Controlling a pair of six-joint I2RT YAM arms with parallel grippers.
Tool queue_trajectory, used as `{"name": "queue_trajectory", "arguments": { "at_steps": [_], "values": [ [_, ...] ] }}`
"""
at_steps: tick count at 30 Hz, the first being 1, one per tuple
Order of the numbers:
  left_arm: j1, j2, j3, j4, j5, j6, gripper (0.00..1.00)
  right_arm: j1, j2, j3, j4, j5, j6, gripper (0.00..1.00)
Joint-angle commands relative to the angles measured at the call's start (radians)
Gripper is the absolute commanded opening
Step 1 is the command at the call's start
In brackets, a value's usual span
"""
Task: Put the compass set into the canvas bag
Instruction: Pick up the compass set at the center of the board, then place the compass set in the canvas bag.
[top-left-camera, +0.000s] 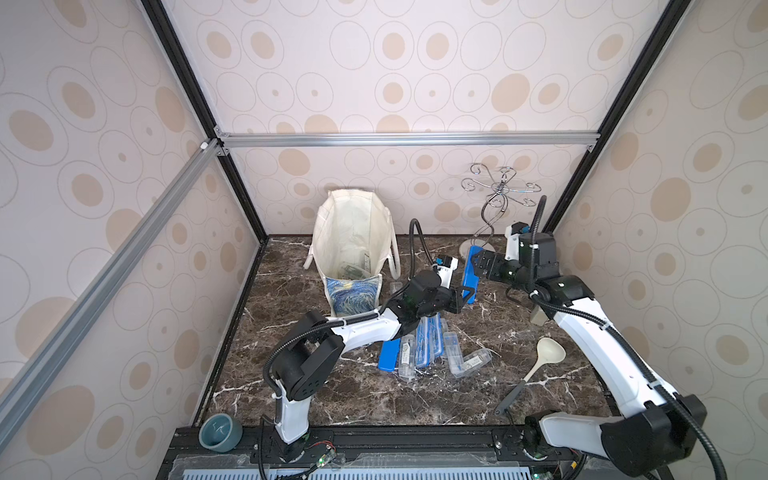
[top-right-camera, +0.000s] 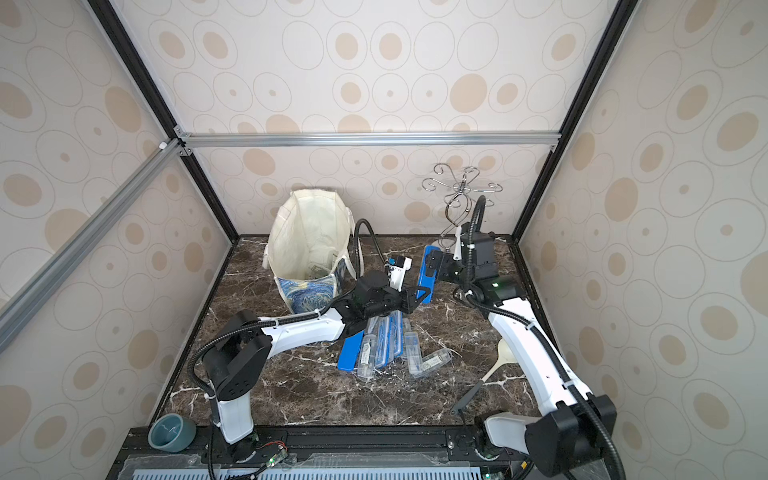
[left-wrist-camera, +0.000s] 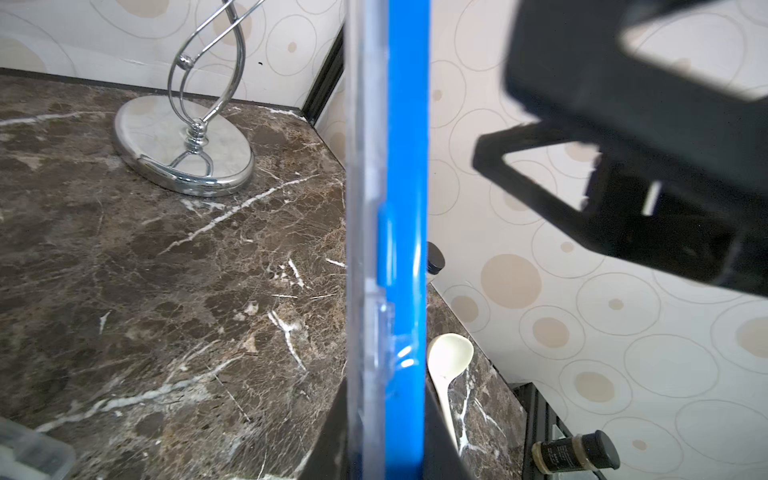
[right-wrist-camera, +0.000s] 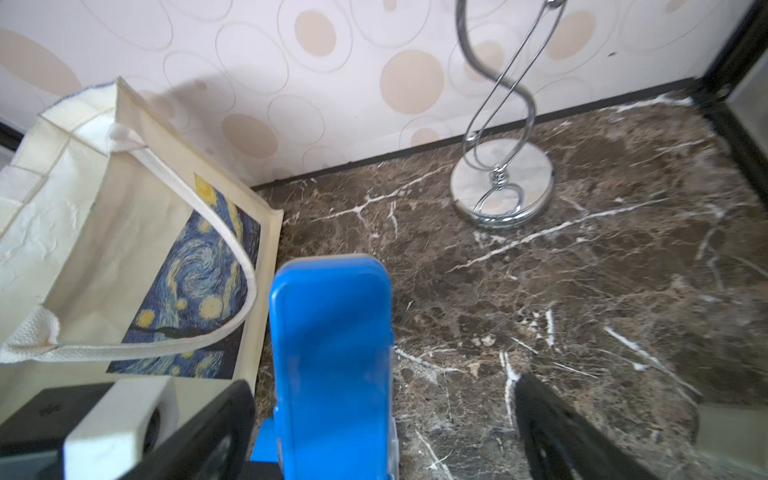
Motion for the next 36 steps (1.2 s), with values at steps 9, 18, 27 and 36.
{"name": "queue_trajectory", "arguments": {
  "at_steps": [9,18,27,36],
  "values": [
    [0.032,-0.076,0.328,-0.426,-0.282,0.253,0.15,-0.024,-0.194,-0.125,0.002,0.220,-0.021,0.99],
    [0.176,-0.223,0.350,-0.568,-0.472,0.312,0.15,-0.025,-0.139,-0.188,-0.023,0.204,-0.018,1.00],
    [0.359,-0.331,0.271,-0.664,-0.593,0.351,0.16,-0.025,-0.096,-0.229,-0.034,0.223,-0.025,1.00],
    [0.466,-0.284,0.141,-0.675,-0.519,0.311,0.16,-0.025,-0.050,-0.251,-0.036,0.202,-0.022,1.00]
  ]
}}
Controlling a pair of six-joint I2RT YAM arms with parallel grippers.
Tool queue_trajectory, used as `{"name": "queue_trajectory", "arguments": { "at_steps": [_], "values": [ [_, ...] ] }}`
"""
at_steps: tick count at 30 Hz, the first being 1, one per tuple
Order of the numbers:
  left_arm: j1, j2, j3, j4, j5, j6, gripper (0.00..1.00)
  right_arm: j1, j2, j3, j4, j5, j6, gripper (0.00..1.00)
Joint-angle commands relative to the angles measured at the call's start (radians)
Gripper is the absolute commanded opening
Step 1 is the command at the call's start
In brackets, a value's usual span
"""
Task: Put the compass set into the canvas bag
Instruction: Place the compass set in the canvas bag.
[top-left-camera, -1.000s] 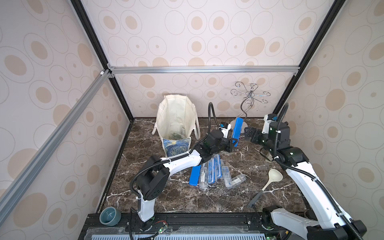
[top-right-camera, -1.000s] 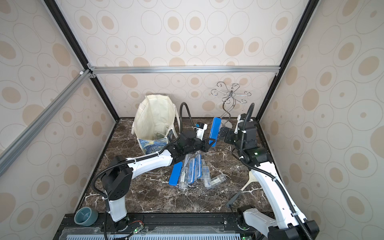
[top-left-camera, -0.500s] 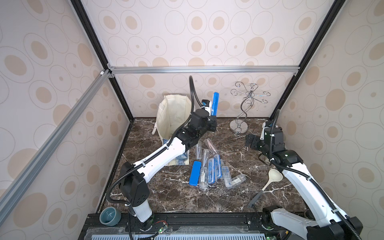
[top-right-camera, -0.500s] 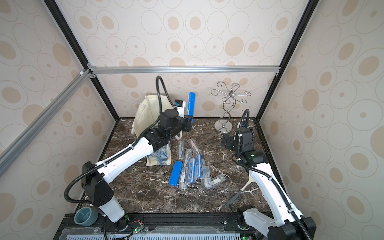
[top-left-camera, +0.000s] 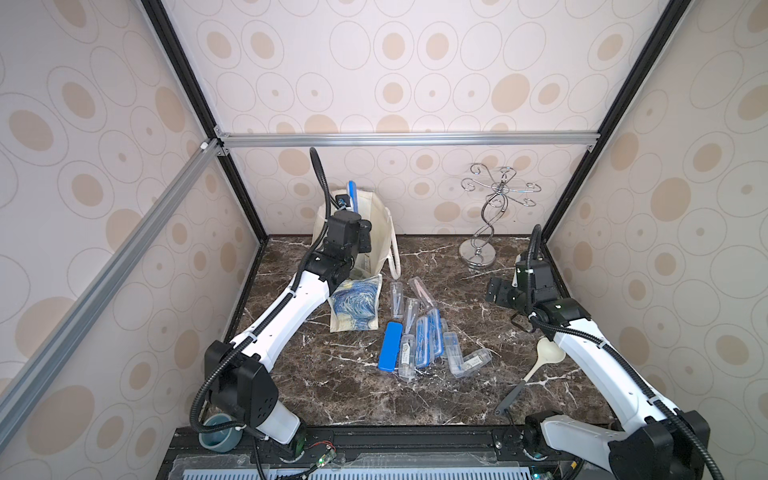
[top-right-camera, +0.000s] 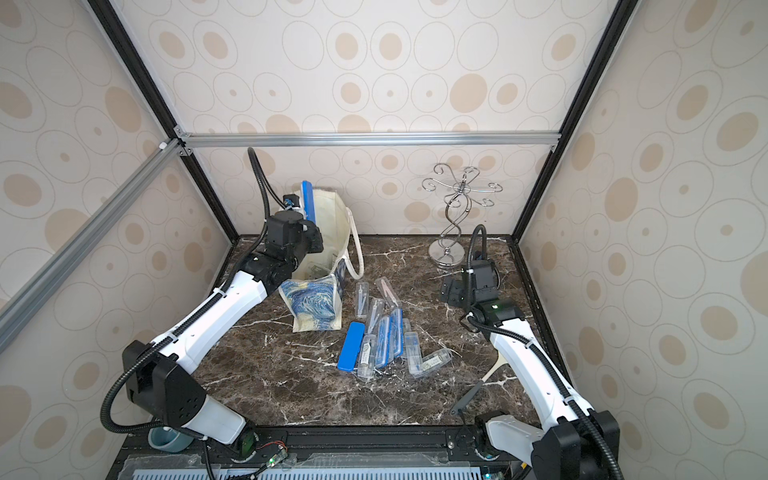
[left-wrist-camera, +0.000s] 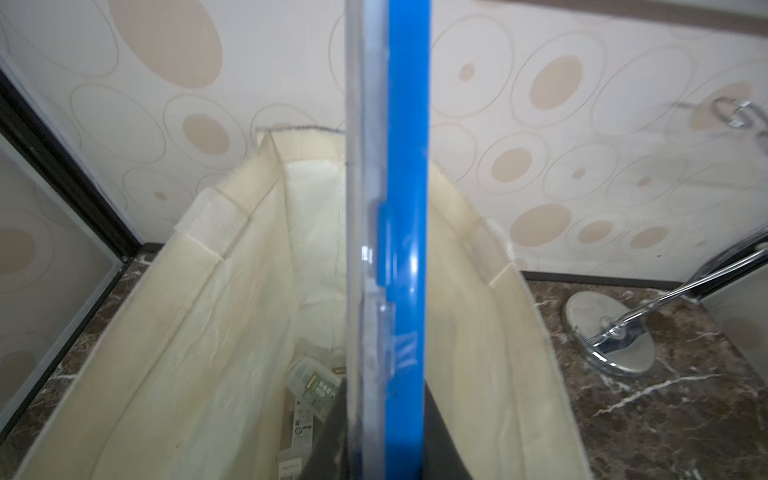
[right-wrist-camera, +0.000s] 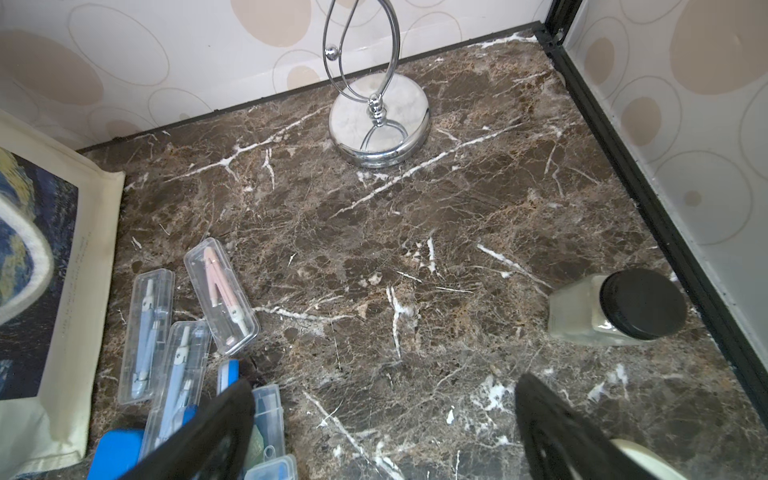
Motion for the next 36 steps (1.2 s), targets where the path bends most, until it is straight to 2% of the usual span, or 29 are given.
{"name": "queue_trajectory", "arguments": {
  "at_steps": [1,12,23,29,32,34,36],
  "values": [
    [0.022,0.041,-0.015,-0.026,0.039,-0.008,0.16,-0.005,0.015,-0.014,-0.015,-0.004,-0.004,1.00],
    [0.045,0.240,0.014,-0.090,0.061,0.005,0.16,-0.005,0.045,-0.023,-0.019,-0.006,-0.008,1.00],
    [0.050,0.299,-0.024,-0.088,0.053,-0.004,0.18,-0.005,0.075,-0.015,-0.018,-0.025,-0.006,1.00],
    [0.050,0.283,-0.024,-0.077,0.059,-0.005,0.27,-0.005,0.083,-0.010,-0.011,-0.037,-0.004,1.00],
    [0.050,0.272,-0.022,-0.073,0.065,-0.004,0.40,-0.005,0.087,-0.009,-0.013,-0.040,-0.006,1.00],
    [0.050,0.260,-0.021,-0.068,0.072,-0.005,0.52,-0.005,0.087,-0.008,-0.014,-0.040,-0.007,1.00],
    [0.050,0.250,-0.018,-0.063,0.080,-0.004,0.54,-0.005,0.087,-0.007,-0.014,-0.041,-0.007,0.99]
  ]
}}
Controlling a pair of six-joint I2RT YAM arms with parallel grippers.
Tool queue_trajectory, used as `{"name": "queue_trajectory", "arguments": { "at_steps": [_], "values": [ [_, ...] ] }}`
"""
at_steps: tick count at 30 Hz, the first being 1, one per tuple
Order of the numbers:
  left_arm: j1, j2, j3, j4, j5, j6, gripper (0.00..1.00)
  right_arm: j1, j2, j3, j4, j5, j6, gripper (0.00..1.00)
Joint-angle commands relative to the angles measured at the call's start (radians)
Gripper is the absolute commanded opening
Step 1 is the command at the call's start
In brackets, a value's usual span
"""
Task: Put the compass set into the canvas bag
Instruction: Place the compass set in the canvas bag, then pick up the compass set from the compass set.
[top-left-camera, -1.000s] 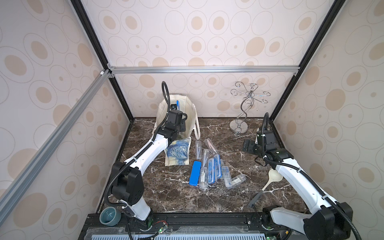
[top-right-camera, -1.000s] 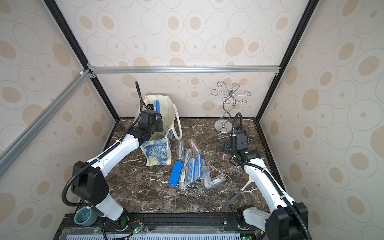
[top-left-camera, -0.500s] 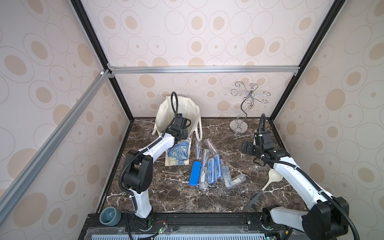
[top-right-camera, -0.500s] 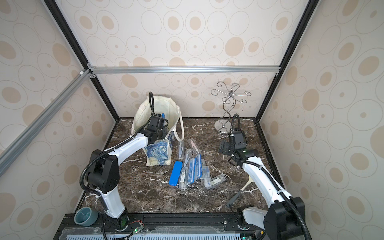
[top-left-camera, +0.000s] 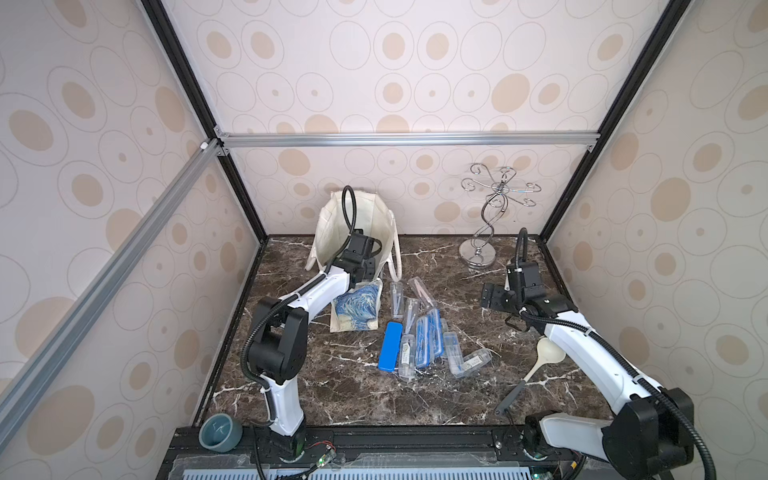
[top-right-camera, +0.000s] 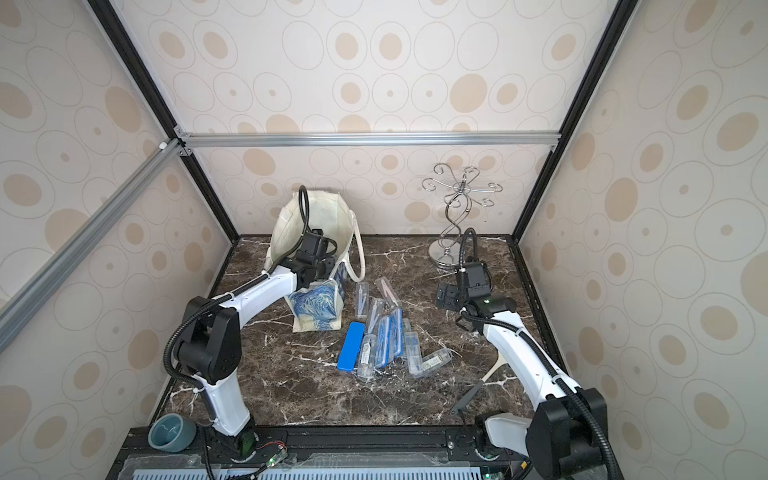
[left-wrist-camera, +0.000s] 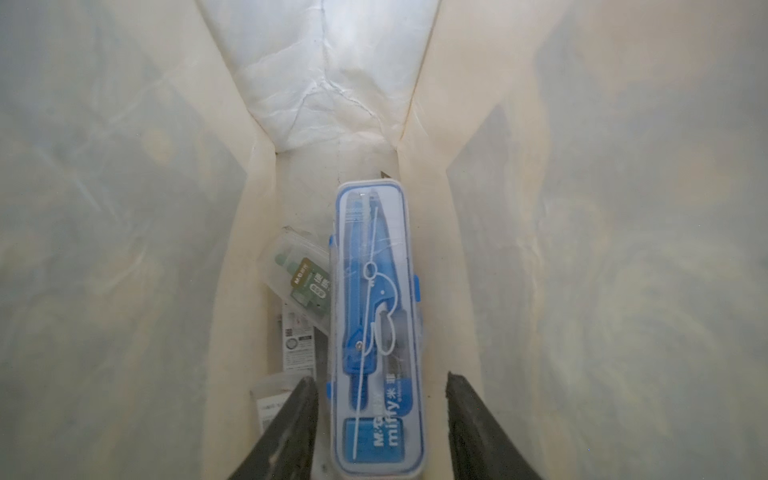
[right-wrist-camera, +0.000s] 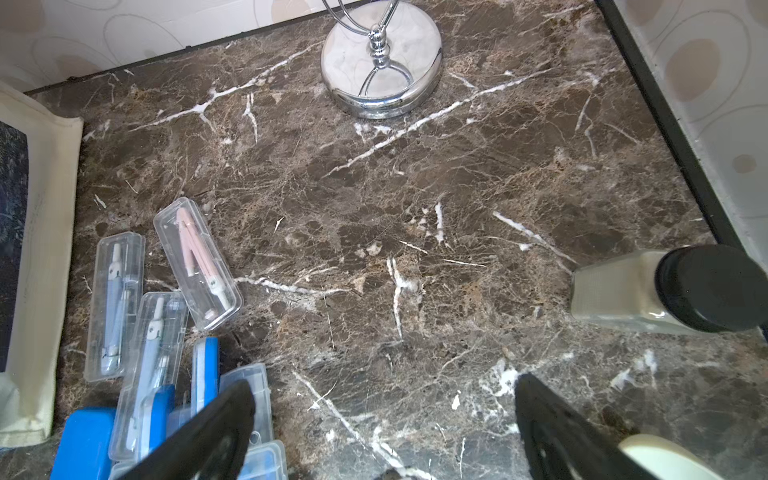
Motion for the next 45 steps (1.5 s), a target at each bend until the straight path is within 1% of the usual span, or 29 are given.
{"name": "queue_trajectory", "arguments": {
  "at_steps": [1,6,12,17,20,22,25,27,29,33,37,45],
  "values": [
    [0.009,-0.040,0.004,0.009,0.007,0.002,0.58,-0.005,0.004,0.007,-0.009,-0.003,-0.006,1.00],
    [0.008,-0.088,0.006,0.031,0.028,0.007,0.66,-0.005,0.008,0.007,-0.009,-0.005,-0.007,1.00],
    [0.009,-0.207,-0.044,0.122,0.069,0.013,0.76,-0.005,0.016,0.007,-0.010,-0.016,-0.005,0.99],
    [0.008,-0.332,-0.121,0.223,0.154,-0.014,0.87,-0.005,0.024,0.008,-0.007,-0.026,-0.001,1.00],
    [0.006,-0.393,-0.159,0.263,0.208,-0.037,0.89,-0.005,0.033,0.010,-0.010,-0.036,-0.003,1.00],
    [0.000,-0.429,-0.176,0.277,0.209,-0.047,0.91,-0.005,0.038,0.012,-0.016,-0.038,-0.005,1.00],
    [-0.034,-0.484,-0.196,0.291,0.159,-0.027,0.97,-0.005,0.048,0.016,-0.025,-0.044,-0.012,1.00],
    [-0.056,-0.513,-0.202,0.304,0.151,-0.014,1.00,-0.005,0.061,0.024,-0.038,-0.058,-0.023,1.00],
    [-0.086,-0.534,-0.205,0.322,0.159,-0.001,1.00,-0.005,0.075,0.034,-0.054,-0.081,-0.034,1.00],
    [-0.158,-0.553,-0.205,0.348,0.136,0.038,1.00,-0.004,0.106,0.047,-0.082,-0.164,-0.057,1.00],
    [-0.226,-0.548,-0.209,0.382,0.154,0.047,1.00,-0.004,0.121,0.031,-0.097,-0.217,-0.071,1.00],
    [-0.369,-0.466,-0.217,0.436,0.184,0.000,1.00,0.005,0.087,-0.028,-0.137,-0.273,-0.100,0.89]
  ]
}}
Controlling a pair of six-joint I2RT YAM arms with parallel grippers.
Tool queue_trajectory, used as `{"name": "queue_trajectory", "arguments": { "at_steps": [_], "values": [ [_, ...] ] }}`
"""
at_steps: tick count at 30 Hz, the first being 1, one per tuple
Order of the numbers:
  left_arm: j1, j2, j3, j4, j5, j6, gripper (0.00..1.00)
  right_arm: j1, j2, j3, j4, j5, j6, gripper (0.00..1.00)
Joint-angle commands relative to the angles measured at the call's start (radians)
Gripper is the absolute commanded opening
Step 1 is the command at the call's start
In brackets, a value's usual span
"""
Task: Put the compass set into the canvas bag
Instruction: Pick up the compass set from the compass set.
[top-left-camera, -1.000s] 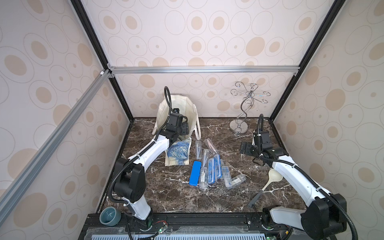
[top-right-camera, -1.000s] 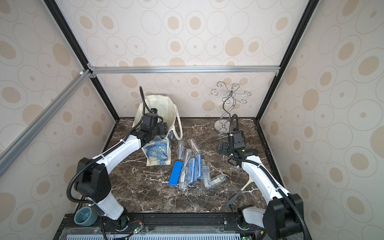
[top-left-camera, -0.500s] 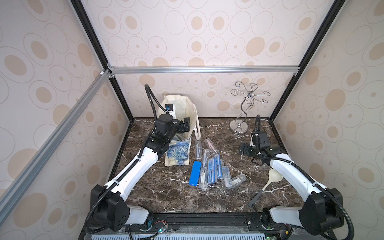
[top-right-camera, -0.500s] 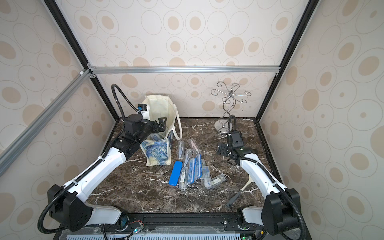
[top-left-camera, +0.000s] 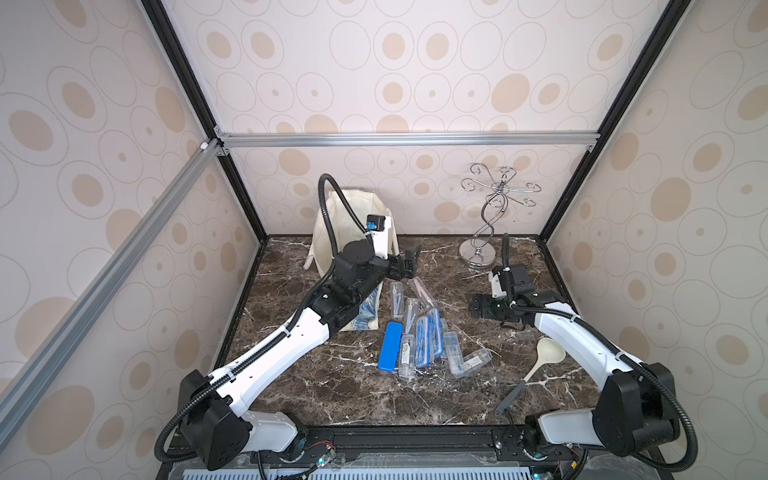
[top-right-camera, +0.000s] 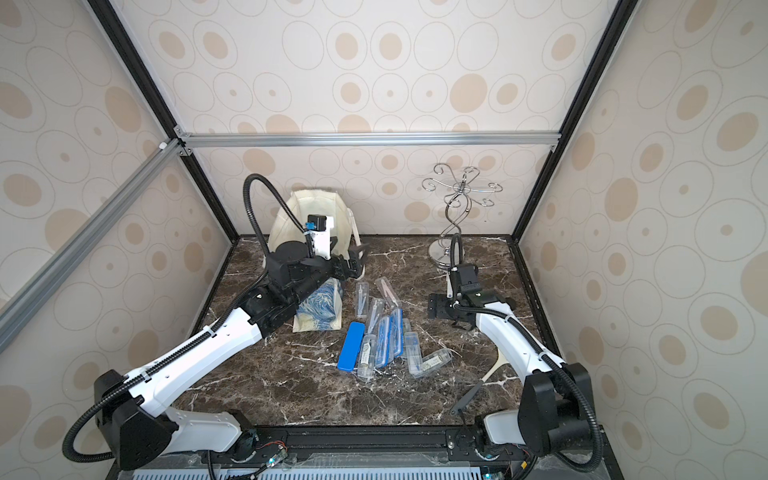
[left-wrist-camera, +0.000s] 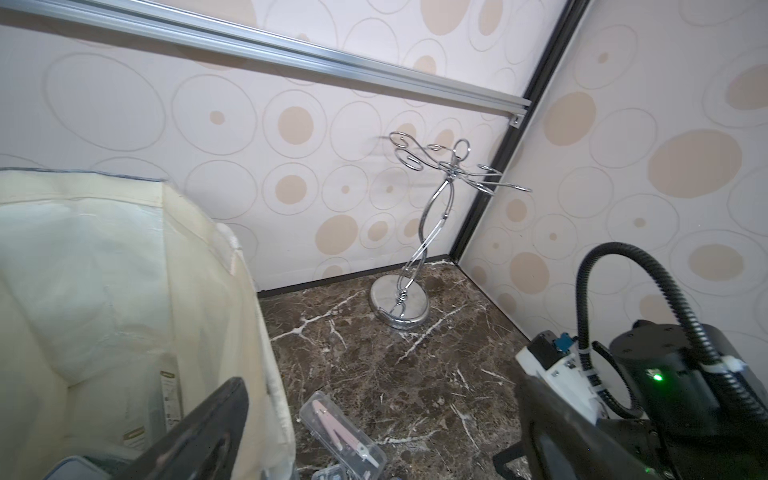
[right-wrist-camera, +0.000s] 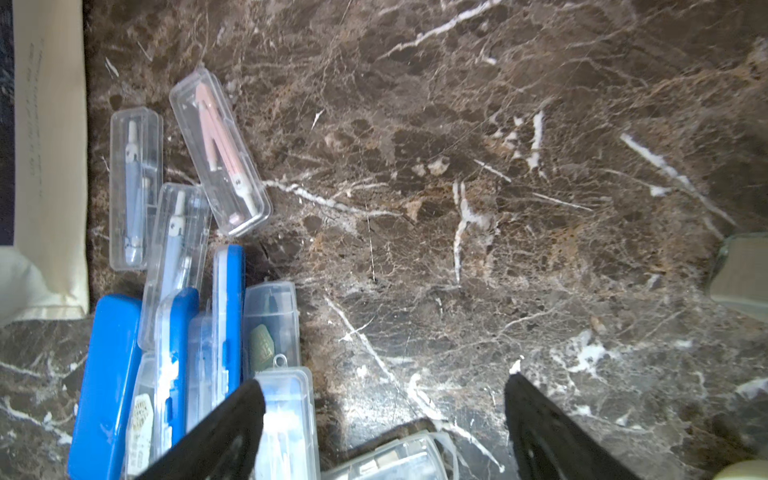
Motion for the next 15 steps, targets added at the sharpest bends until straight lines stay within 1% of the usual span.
{"name": "queue_trajectory", "arguments": {
  "at_steps": [1,4,8,12,15],
  "values": [
    [-0.056,0.053,-0.005,0.048,0.023,-0.025,1.00,0.008,-0.031,-0.038,-0.055,-0.043,-0.026,0.88],
    [-0.095,0.106,-0.004,0.062,0.042,-0.048,1.00,0.020,-0.044,-0.065,-0.062,-0.054,-0.029,0.87],
    [-0.139,0.172,0.003,0.058,0.034,-0.073,1.00,0.050,-0.069,-0.109,-0.045,-0.085,-0.018,0.86],
    [-0.164,0.213,-0.001,0.029,-0.027,-0.104,1.00,0.125,-0.072,-0.139,-0.030,-0.086,0.007,0.86],
    [-0.166,0.211,-0.030,0.023,-0.066,-0.144,1.00,0.180,-0.055,-0.145,-0.033,-0.059,0.016,0.83]
  ]
}}
